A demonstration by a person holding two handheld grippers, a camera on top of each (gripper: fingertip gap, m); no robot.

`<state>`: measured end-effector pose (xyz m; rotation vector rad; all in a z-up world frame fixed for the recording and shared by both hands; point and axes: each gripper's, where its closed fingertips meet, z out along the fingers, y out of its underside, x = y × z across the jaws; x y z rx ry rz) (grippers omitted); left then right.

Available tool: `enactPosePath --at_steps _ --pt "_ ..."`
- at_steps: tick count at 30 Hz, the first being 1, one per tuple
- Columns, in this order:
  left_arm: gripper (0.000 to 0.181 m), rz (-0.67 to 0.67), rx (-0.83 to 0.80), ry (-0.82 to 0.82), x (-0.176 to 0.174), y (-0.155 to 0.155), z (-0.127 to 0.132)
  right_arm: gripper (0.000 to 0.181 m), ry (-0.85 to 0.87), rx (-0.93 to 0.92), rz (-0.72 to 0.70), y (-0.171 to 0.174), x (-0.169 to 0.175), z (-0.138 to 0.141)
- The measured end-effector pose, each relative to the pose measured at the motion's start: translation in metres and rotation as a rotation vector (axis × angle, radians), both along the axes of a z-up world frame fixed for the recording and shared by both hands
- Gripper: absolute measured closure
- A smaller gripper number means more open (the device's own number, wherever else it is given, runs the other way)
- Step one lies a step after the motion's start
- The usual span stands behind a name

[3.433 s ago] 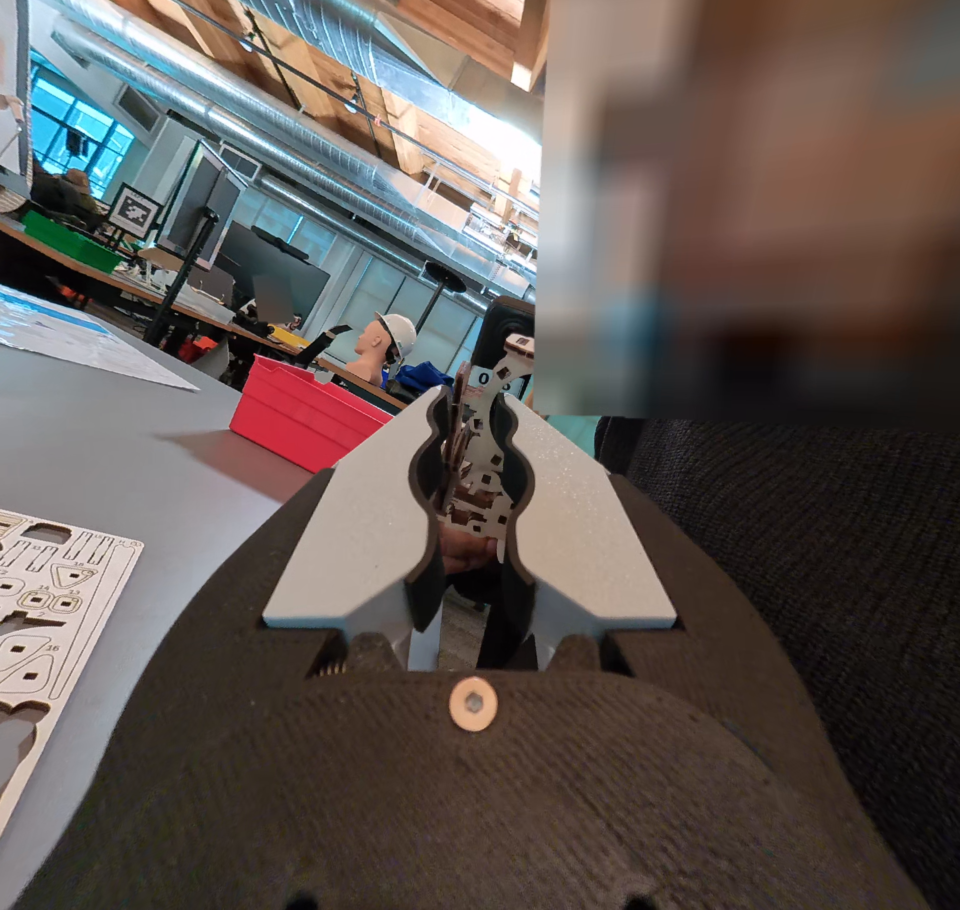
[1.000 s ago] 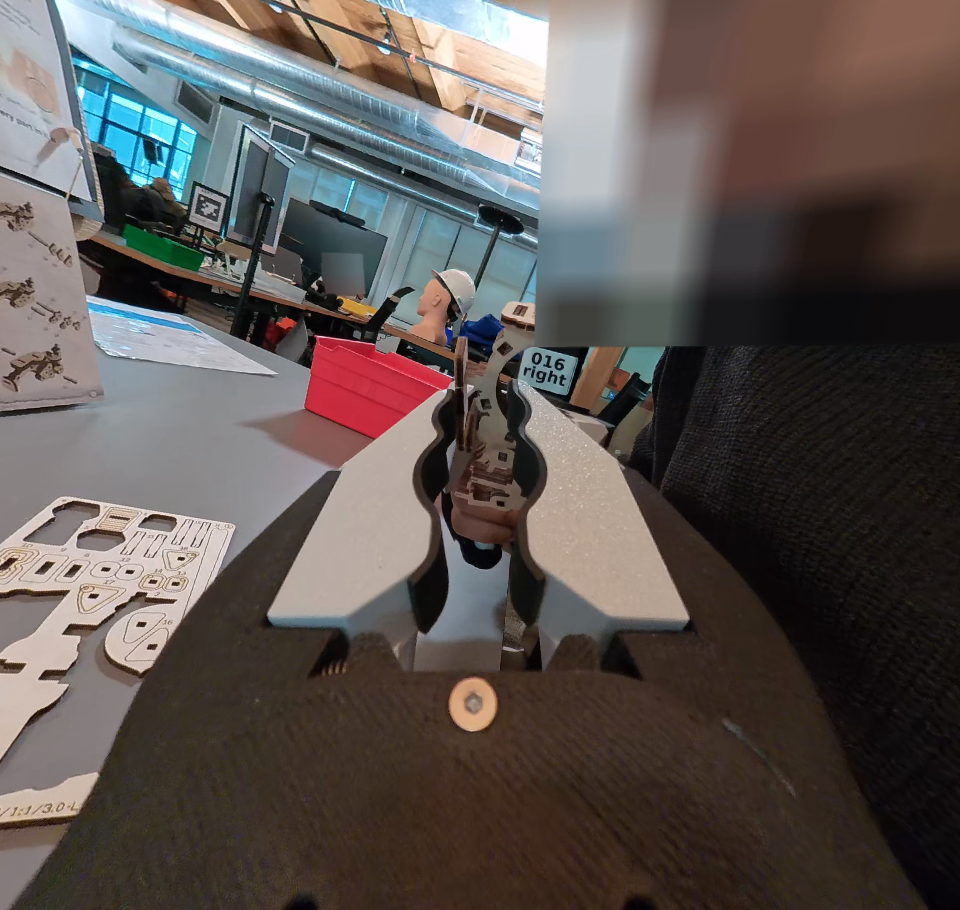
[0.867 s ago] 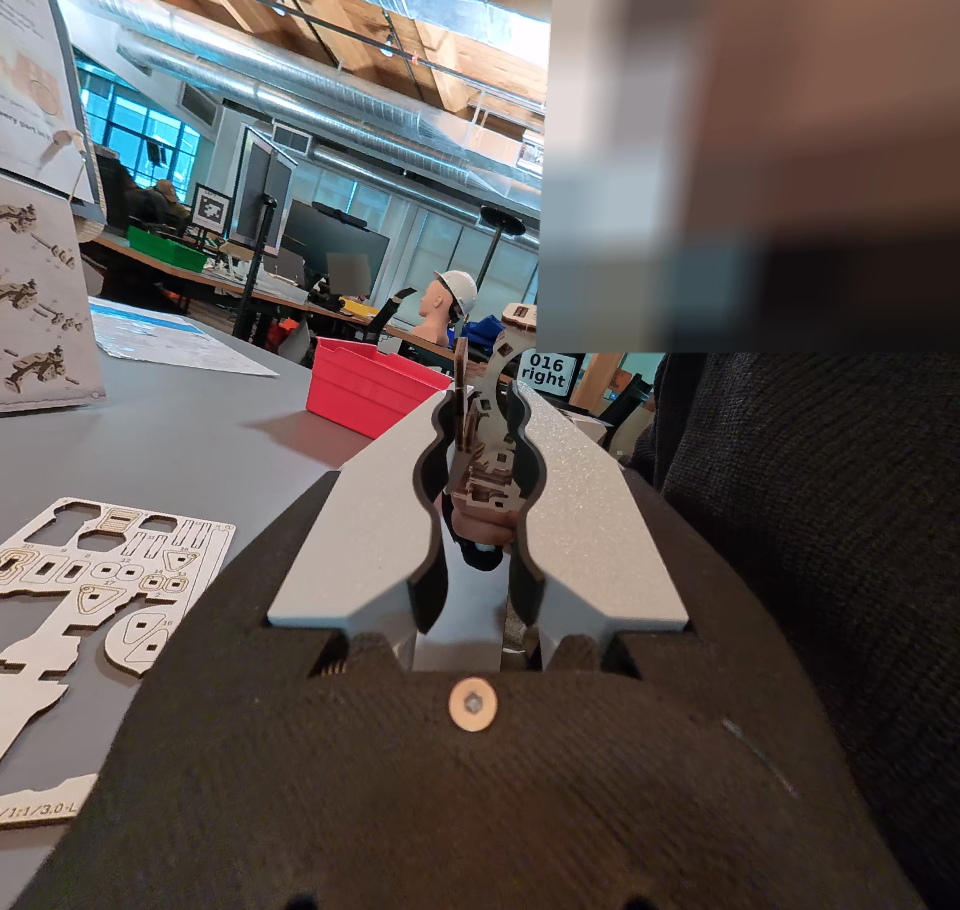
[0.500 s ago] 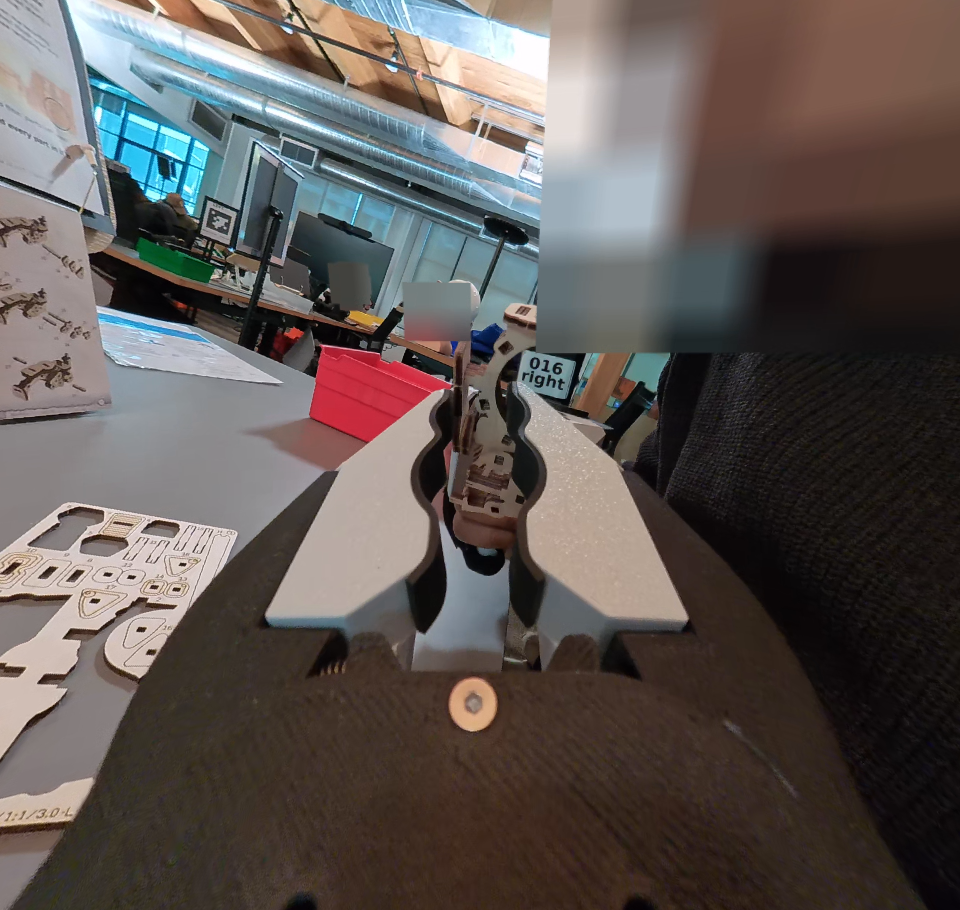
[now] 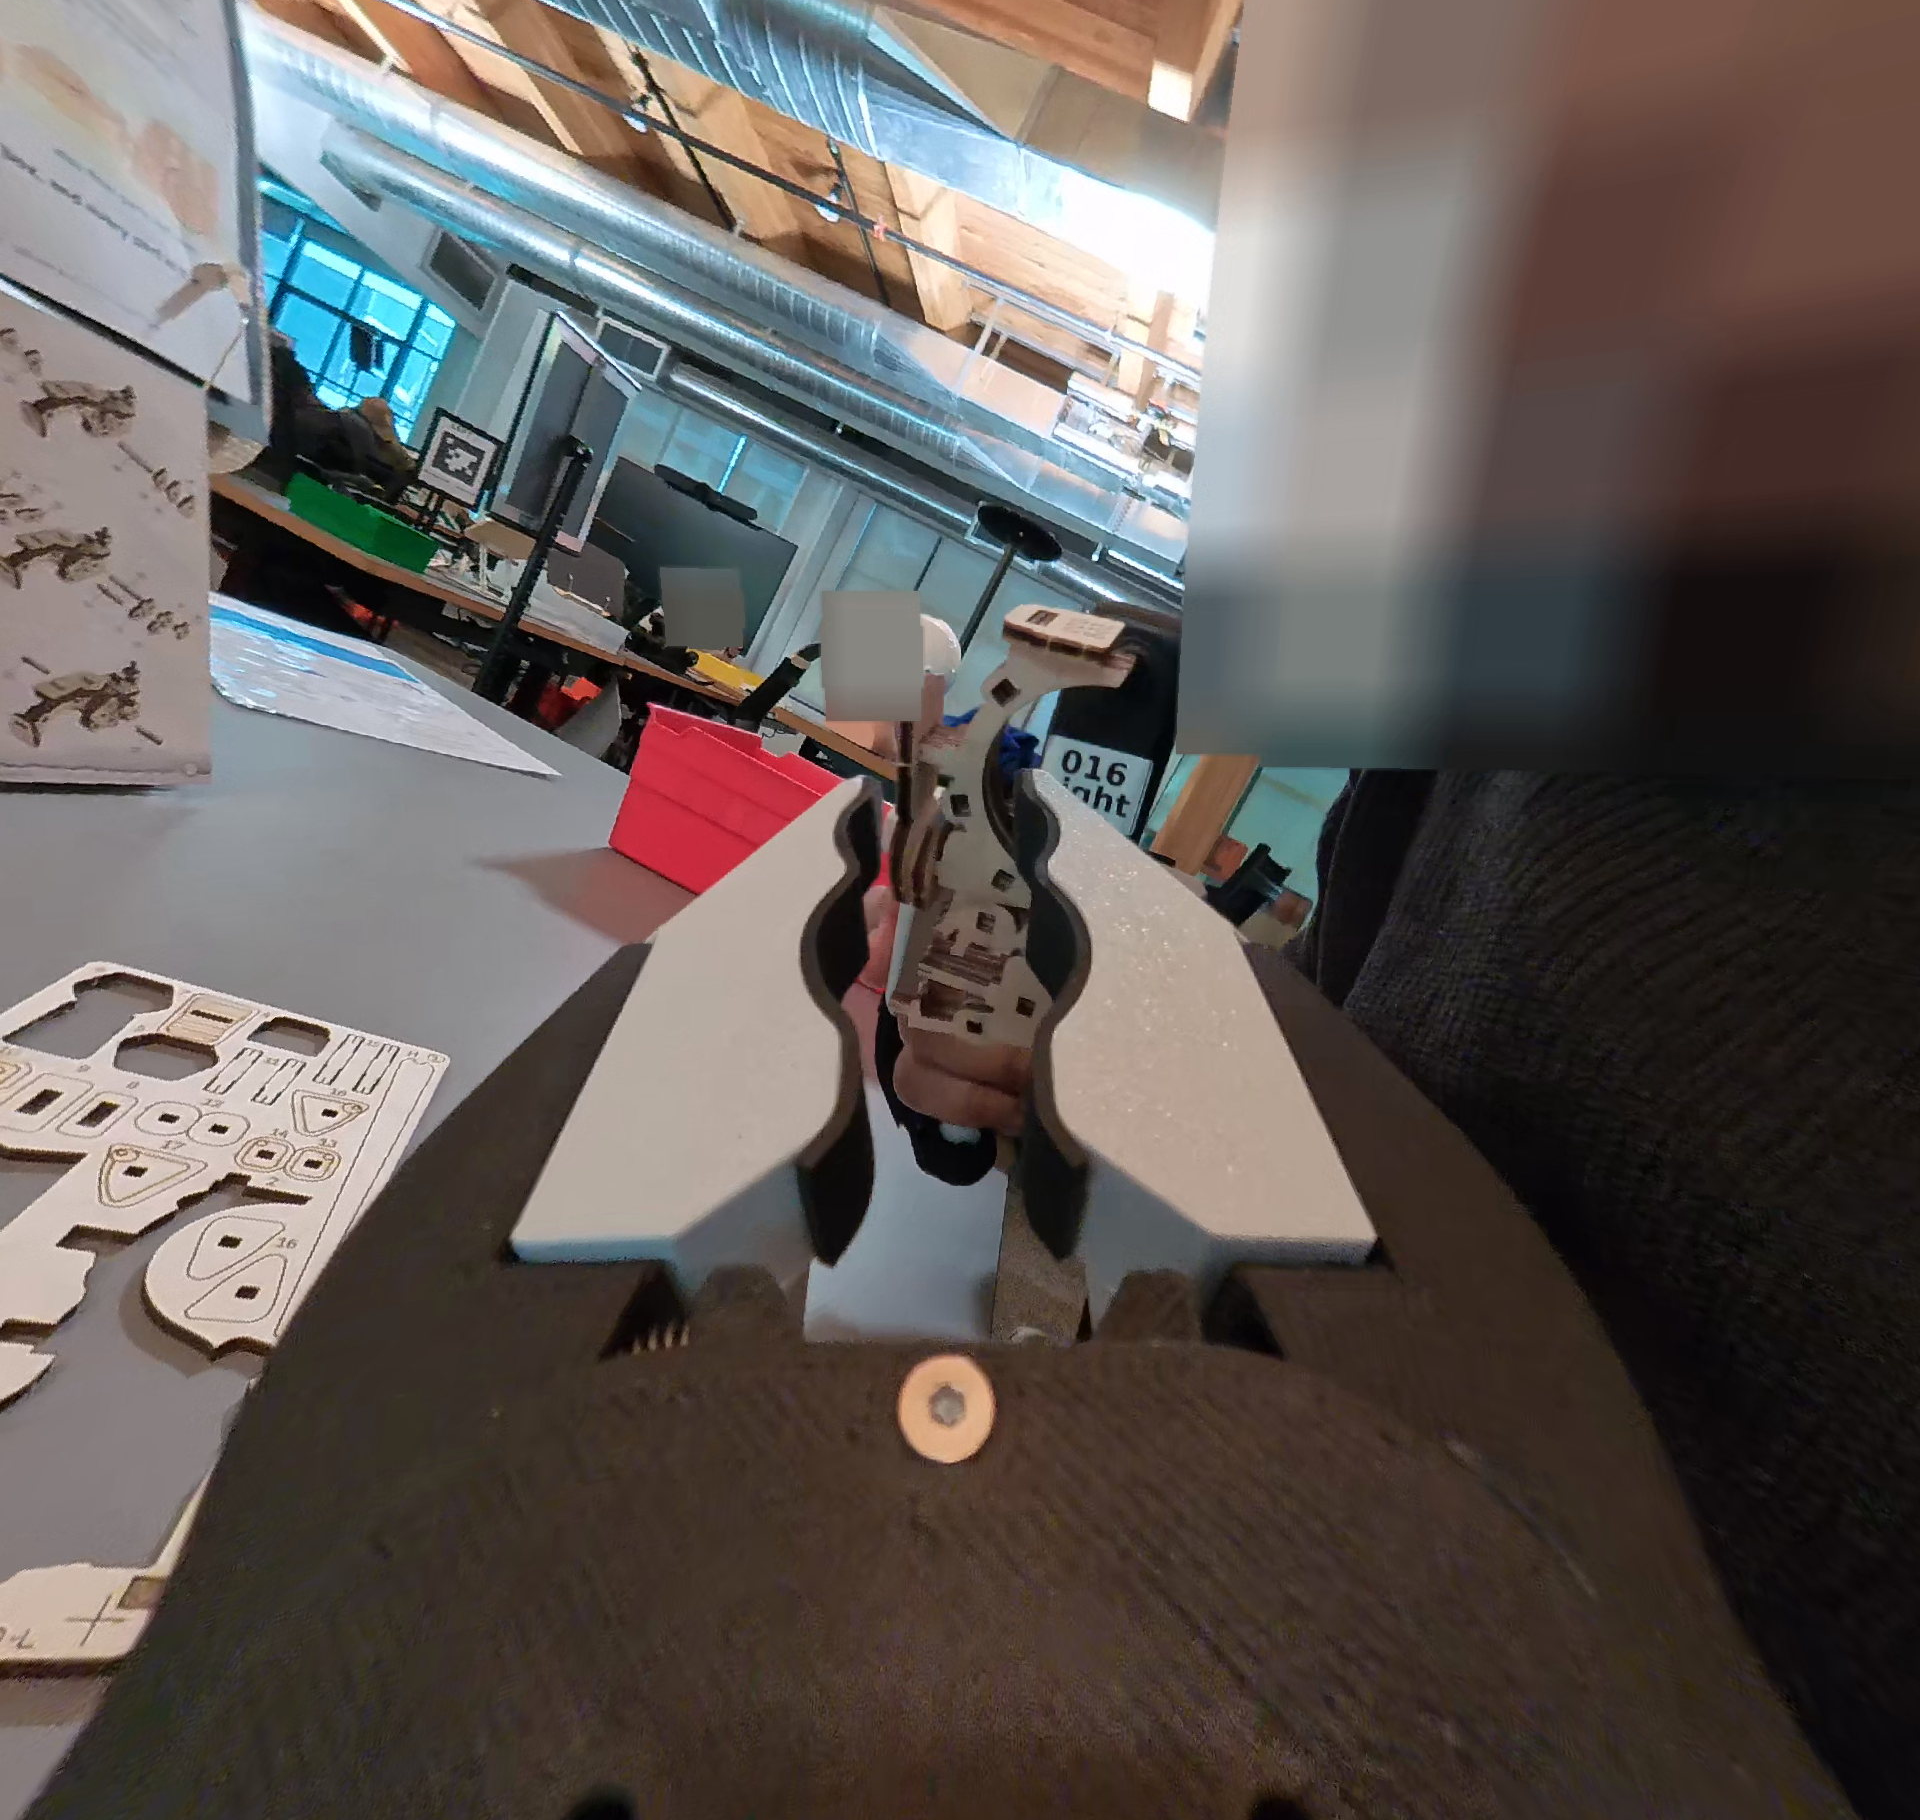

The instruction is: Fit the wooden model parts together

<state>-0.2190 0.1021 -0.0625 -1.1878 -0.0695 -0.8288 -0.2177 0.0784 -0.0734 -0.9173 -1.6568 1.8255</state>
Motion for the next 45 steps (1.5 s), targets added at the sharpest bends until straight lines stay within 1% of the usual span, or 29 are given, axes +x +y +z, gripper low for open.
enactPosePath --at_steps 2,6,9,11,17,24,33,40,45 --pt "0.151 0.007 -0.003 -0.013 -0.002 0.000 0.000 0.141 0.007 -0.030 -0.006 0.003 0.000 0.003" --pt "0.149 0.023 0.018 -0.009 -0.006 -0.007 0.009 0.141 -0.004 -0.124 -0.003 0.012 -0.002 0.008" --pt "0.151 0.045 -0.003 -0.001 -0.009 -0.008 0.008 0.141 -0.011 -0.181 0.014 0.013 -0.002 0.011" --pt "0.157 0.046 0.003 -0.005 -0.010 -0.009 0.009 0.141 -0.011 -0.192 0.022 0.012 -0.002 0.012" --pt "0.159 0.041 -0.007 -0.034 -0.012 -0.006 0.009 0.141 -0.005 -0.194 0.017 0.011 0.000 0.012" --pt "0.153 0.015 -0.028 -0.061 -0.008 -0.001 0.004 0.141 -0.010 -0.206 0.009 0.015 -0.001 0.012" --pt "0.153 0.005 -0.025 -0.083 -0.008 -0.001 0.005 0.141 -0.020 -0.160 0.011 0.011 -0.002 0.007" --pt "0.160 0.006 -0.031 -0.081 -0.007 0.000 0.004 0.141 -0.010 -0.084 0.005 0.004 -0.002 0.001" --pt "0.164 0.007 -0.033 -0.080 -0.007 0.000 0.003 0.141 -0.007 -0.076 0.005 0.004 -0.001 0.001"
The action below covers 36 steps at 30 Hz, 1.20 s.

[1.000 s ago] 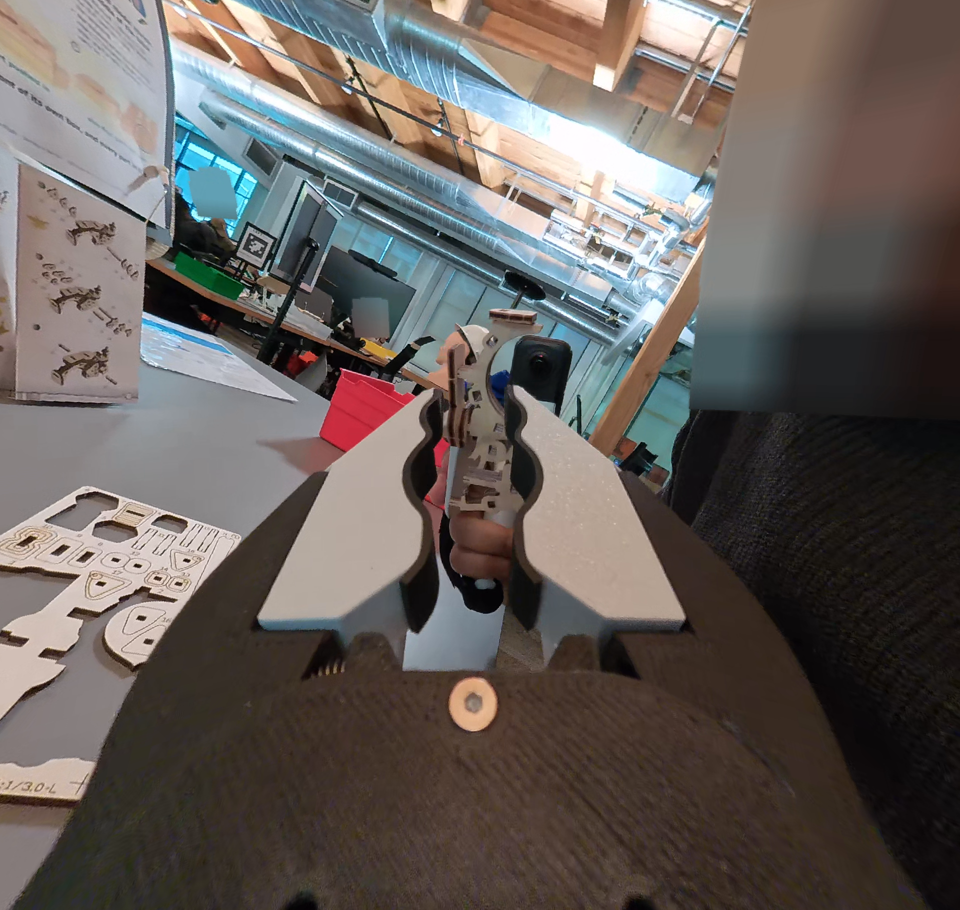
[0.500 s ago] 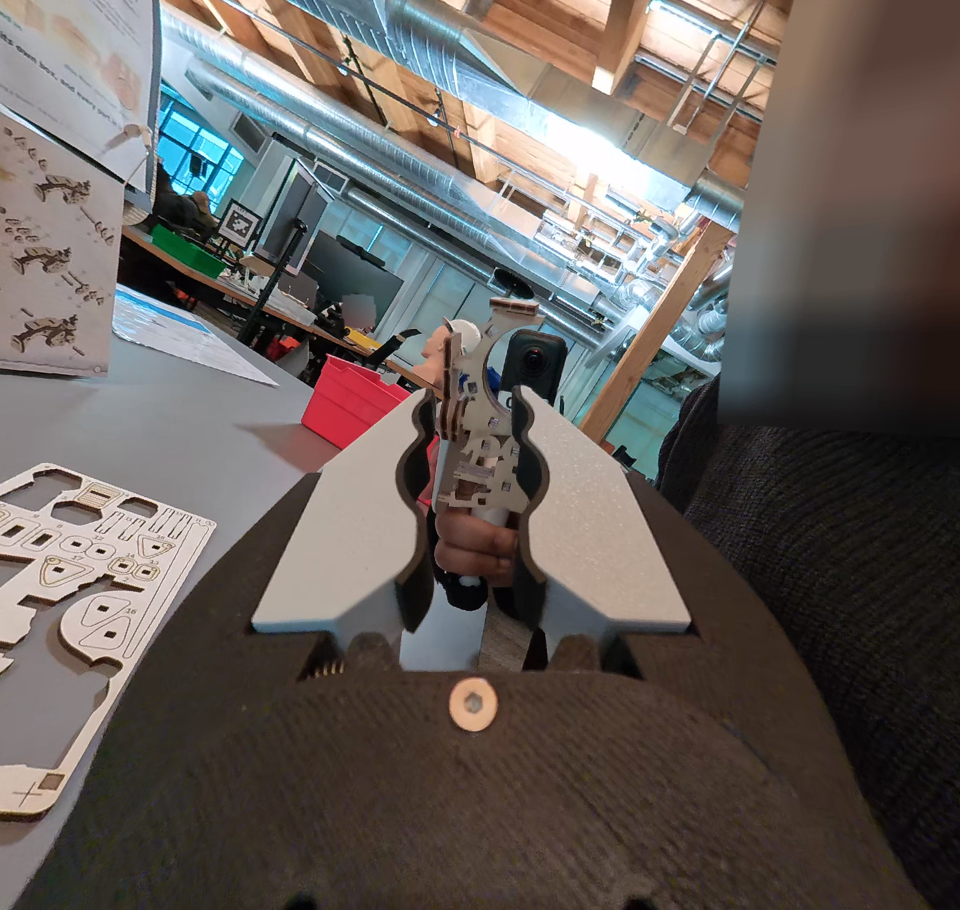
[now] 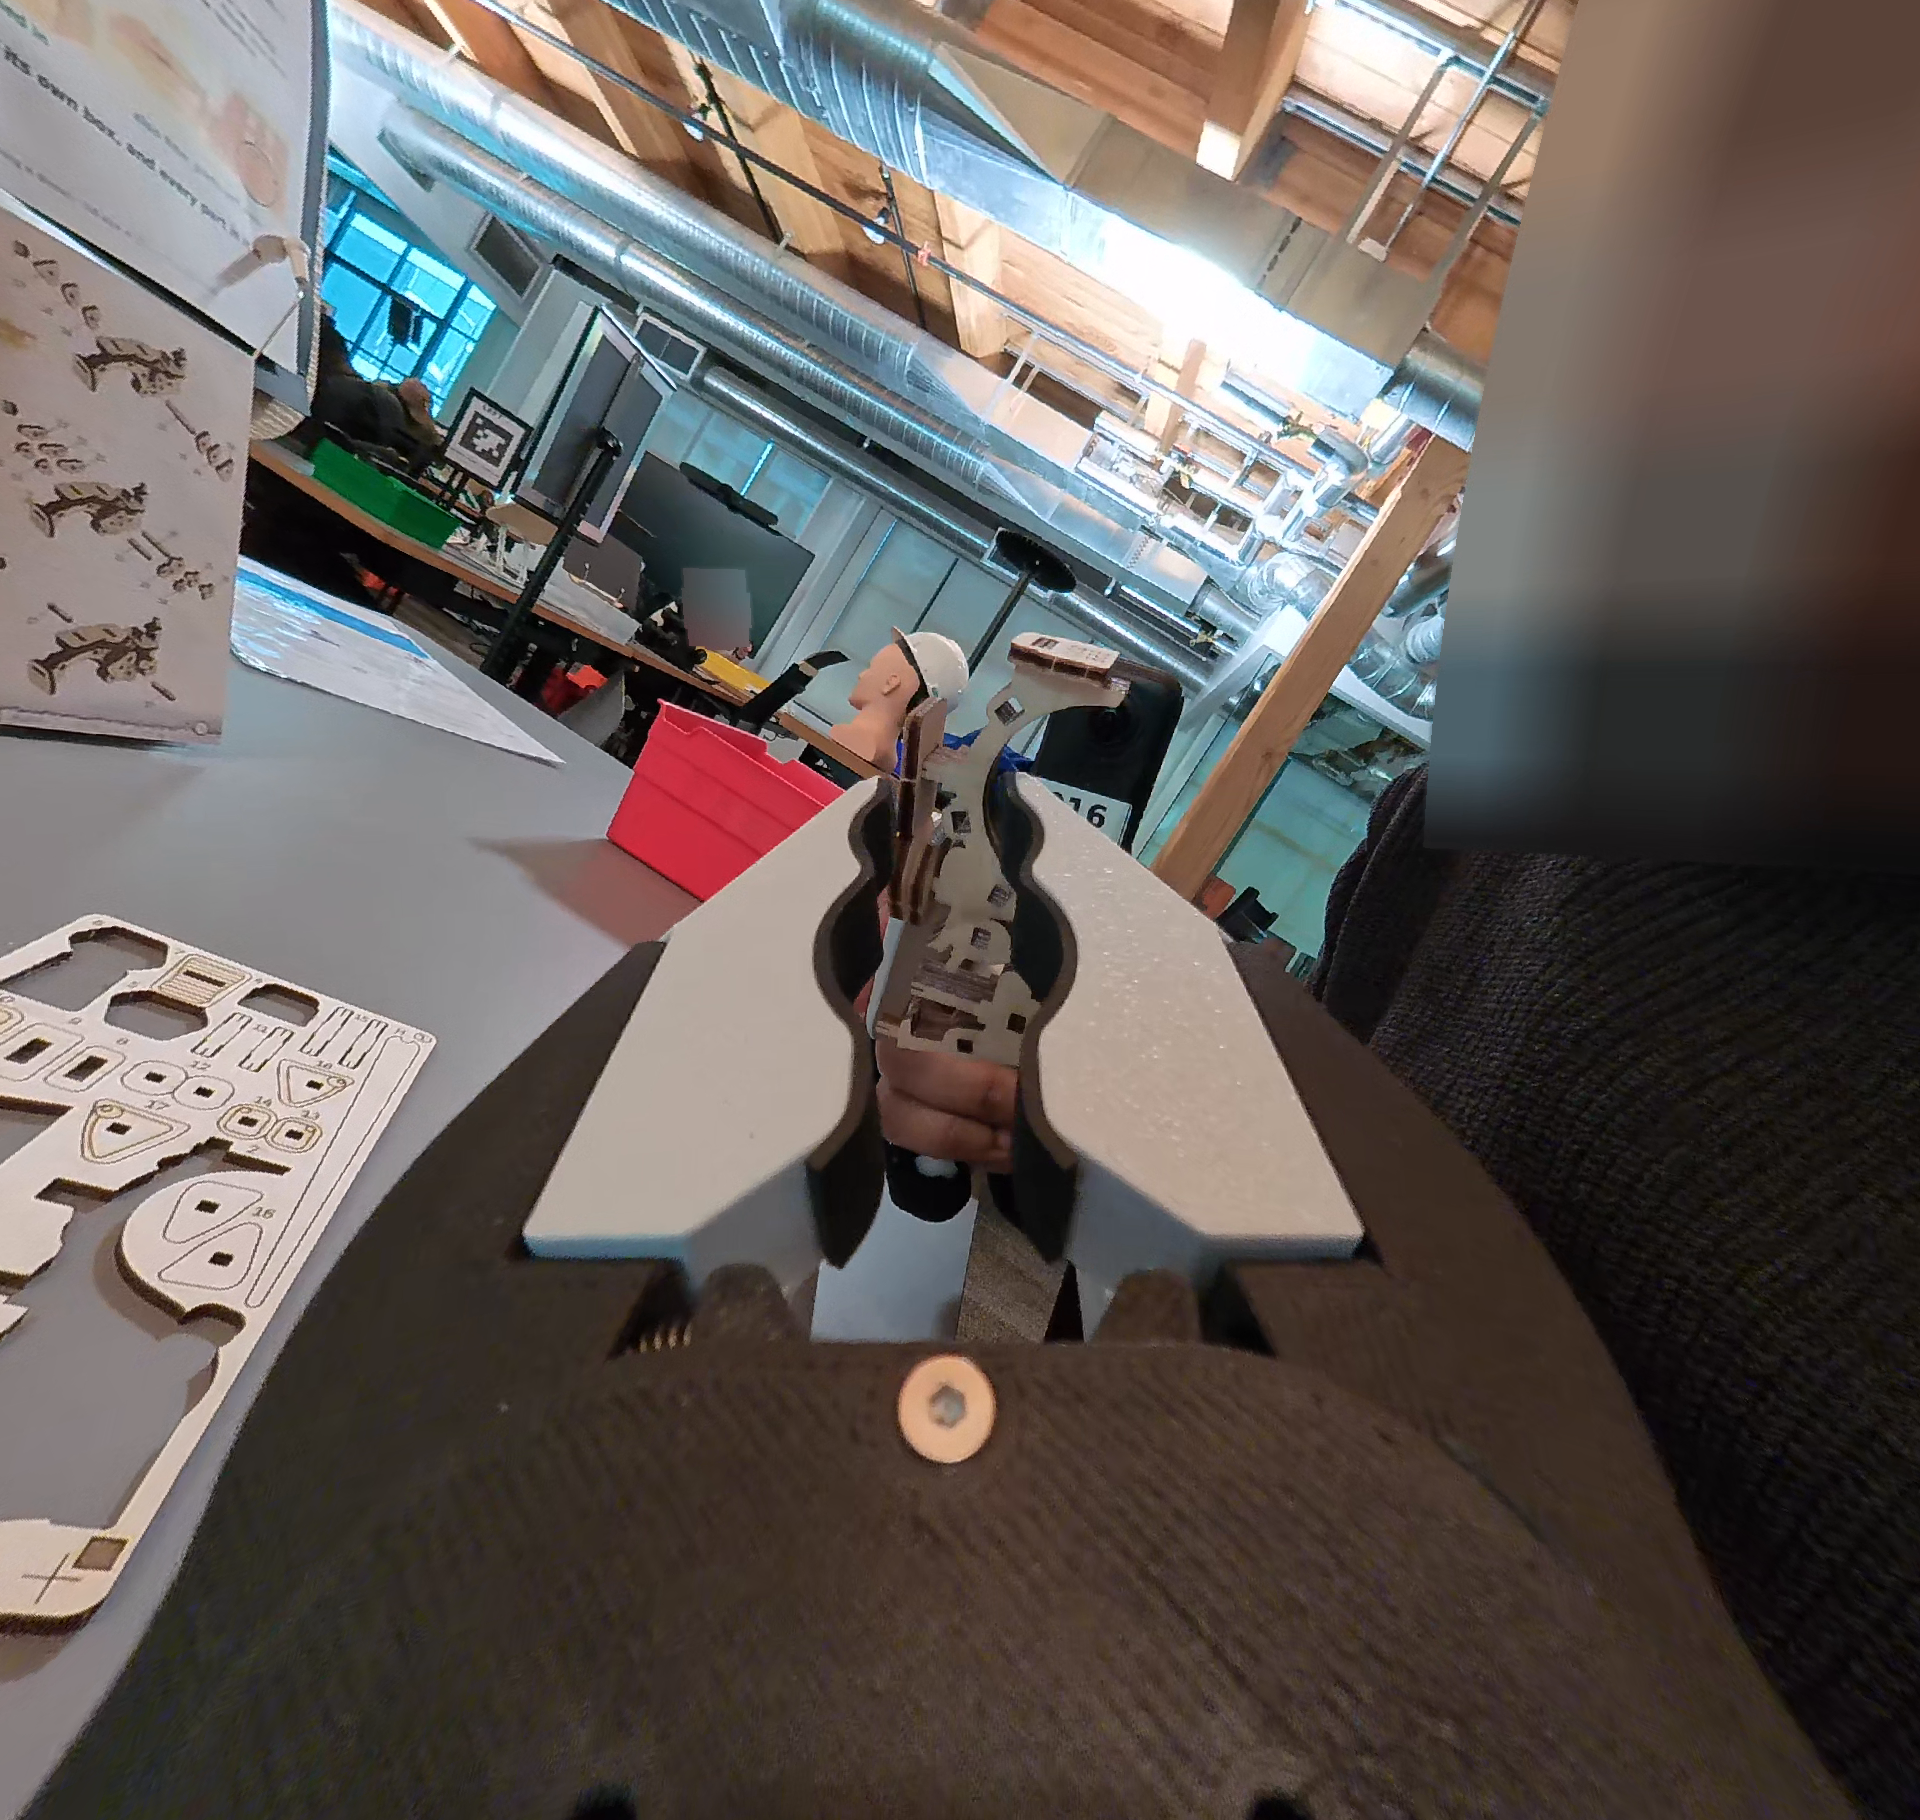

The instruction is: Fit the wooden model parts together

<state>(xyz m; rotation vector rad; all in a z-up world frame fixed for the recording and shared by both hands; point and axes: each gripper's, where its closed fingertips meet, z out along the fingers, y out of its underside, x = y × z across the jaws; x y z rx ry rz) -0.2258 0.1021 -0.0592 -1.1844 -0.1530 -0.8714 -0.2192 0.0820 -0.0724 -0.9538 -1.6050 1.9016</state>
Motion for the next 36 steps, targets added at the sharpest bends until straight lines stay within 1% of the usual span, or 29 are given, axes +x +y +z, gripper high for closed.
enactPosePath --at_steps 9,18,28,36 --pt "0.164 0.000 0.004 0.005 0.000 -0.001 0.001 0.141 0.021 0.015 -0.011 -0.001 0.000 0.001" --pt "0.164 -0.016 0.027 0.018 0.002 -0.002 0.003 0.141 0.076 0.104 -0.050 -0.002 0.001 0.001" --pt "0.164 -0.053 0.083 0.055 0.009 -0.011 0.011 0.141 0.186 0.190 -0.072 -0.008 0.008 0.009" --pt "0.164 -0.071 0.103 0.067 0.012 -0.014 0.013 0.141 0.213 0.207 -0.069 -0.011 0.011 0.011"
